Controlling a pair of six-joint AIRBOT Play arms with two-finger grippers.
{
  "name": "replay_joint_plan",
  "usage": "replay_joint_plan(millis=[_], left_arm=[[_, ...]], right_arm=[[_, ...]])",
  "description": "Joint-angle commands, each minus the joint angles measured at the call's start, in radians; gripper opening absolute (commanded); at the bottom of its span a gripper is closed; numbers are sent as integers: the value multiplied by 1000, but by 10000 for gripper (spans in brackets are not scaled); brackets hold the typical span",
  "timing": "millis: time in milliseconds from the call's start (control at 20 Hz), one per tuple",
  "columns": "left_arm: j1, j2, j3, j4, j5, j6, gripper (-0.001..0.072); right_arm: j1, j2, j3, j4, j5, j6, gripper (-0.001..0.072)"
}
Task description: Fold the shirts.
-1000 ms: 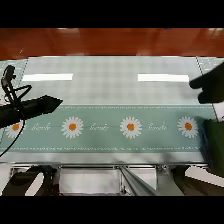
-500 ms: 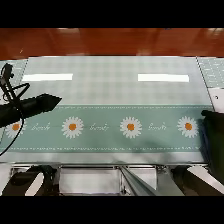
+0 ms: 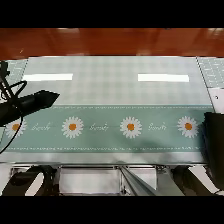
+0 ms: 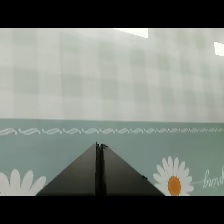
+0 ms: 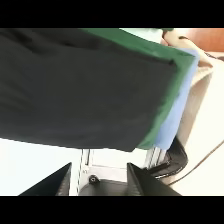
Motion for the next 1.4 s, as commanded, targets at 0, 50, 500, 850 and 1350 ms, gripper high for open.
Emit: replay_joint_plan(millis=[0, 50, 500, 850, 1350], left_arm=[[-1, -7, 4, 0, 145, 0, 25], [0, -17, 17, 0, 179, 0, 25], [-49, -426, 700, 17, -26, 60, 24], [-270, -629, 579, 369, -270, -153, 25], [-243, -629, 463, 377, -223, -169, 25]], right_arm=[[-3, -13, -16, 66, 31, 24, 281], [-3, -21, -16, 159, 5, 17, 84], [894, -43, -8, 752, -656, -193, 25], [1673, -329, -8, -45, -595, 130, 25], [1651, -496, -8, 28, -519, 167, 25]])
